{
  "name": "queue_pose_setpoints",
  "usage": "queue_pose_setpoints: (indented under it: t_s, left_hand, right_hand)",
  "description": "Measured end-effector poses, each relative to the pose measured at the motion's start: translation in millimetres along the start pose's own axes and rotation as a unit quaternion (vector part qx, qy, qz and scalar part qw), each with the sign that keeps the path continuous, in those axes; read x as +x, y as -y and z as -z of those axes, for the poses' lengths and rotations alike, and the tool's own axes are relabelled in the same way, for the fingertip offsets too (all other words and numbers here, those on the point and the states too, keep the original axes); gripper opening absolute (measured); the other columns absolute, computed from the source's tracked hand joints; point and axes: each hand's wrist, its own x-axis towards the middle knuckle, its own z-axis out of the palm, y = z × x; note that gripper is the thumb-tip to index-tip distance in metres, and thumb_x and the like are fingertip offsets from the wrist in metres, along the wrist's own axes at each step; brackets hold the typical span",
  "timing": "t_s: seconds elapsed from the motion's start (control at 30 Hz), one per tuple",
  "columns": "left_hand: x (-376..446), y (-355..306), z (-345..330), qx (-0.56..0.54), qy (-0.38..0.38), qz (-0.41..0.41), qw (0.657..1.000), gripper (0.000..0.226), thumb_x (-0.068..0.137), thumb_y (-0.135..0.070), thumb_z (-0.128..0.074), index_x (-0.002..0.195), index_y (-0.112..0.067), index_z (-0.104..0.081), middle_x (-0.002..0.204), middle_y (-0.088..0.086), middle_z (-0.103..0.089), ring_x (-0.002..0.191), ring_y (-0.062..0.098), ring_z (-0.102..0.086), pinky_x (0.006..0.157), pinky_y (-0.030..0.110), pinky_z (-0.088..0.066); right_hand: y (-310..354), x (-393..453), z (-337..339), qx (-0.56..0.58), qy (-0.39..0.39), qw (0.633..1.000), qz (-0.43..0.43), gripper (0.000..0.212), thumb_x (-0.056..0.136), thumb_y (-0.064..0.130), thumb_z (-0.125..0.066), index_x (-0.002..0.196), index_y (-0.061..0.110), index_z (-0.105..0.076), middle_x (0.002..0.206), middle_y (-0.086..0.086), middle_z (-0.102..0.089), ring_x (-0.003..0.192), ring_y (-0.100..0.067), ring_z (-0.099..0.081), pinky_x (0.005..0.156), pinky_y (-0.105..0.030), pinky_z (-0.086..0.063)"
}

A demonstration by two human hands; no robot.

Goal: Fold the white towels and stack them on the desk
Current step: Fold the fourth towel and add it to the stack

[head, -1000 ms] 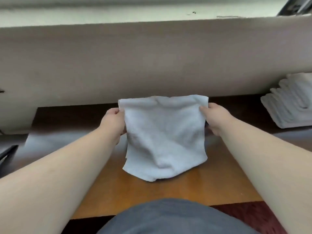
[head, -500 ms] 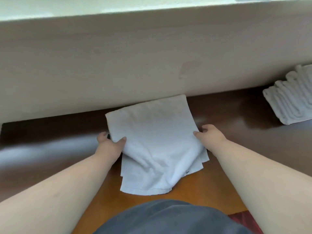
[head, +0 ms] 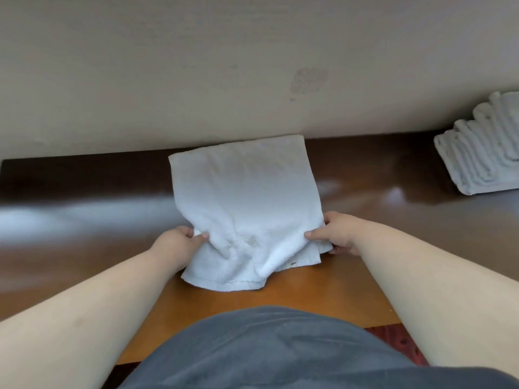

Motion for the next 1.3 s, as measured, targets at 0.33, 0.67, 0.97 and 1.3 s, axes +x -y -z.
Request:
queue_pose_setpoints:
  t_s: [0.33, 0.67, 0.97, 1.3]
  left_hand:
    - [-29, 37, -28, -0.118, -0.156, 0.084, 0.977, 0.035, 0.098, -0.043, -0.053, 0.115, -0.012, -0.051, 0.081, 0.006, -0.057, 0.071, 0.025, -0.051, 0.072, 0.034, -0.040]
    - [-64, 43, -61, -0.170, -0.066, 0.161, 0.970, 0.067, 0.085, -0.034, -0.075, 0.136, -0.015, -0.035, 0.089, 0.011, -0.064, 0.061, 0.026, -0.068, 0.049, 0.032, -0.051]
    - [-87, 50, -65, -0.128, -0.006, 0.148, 0.981, 0.051, 0.091, -0.041, -0.066, 0.130, -0.013, -0.049, 0.094, 0.007, -0.069, 0.072, 0.019, -0.066, 0.061, 0.033, -0.055]
    - [-66, 47, -50, -0.271, -0.083, 0.078, 0.956, 0.012, 0.094, -0.023, -0.054, 0.102, -0.018, -0.059, 0.097, 0.010, -0.066, 0.082, 0.027, -0.063, 0.061, 0.033, -0.051]
  right_hand:
    - [-41, -15, 11, 0.028, -0.006, 0.999, 0.020, 0.040, 0.088, 0.018, -0.076, 0.122, 0.019, -0.056, 0.102, -0.010, -0.071, 0.070, -0.014, -0.066, 0.060, -0.026, -0.058]
    - [-53, -34, -17, -0.214, -0.116, 0.967, 0.074, 0.037, 0.088, 0.055, -0.063, 0.104, 0.025, -0.047, 0.102, 0.007, -0.054, 0.092, -0.018, -0.054, 0.074, -0.030, -0.040]
    - [-43, -37, -22, -0.267, -0.099, 0.956, 0.075, 0.035, 0.088, 0.051, -0.067, 0.103, 0.022, -0.053, 0.100, 0.004, -0.059, 0.090, -0.019, -0.058, 0.071, -0.029, -0.042]
    - [-36, -38, -30, -0.248, -0.094, 0.955, 0.132, 0.009, 0.085, 0.024, -0.057, 0.083, 0.021, -0.049, 0.083, 0.001, -0.056, 0.071, -0.018, -0.052, 0.056, -0.029, -0.035]
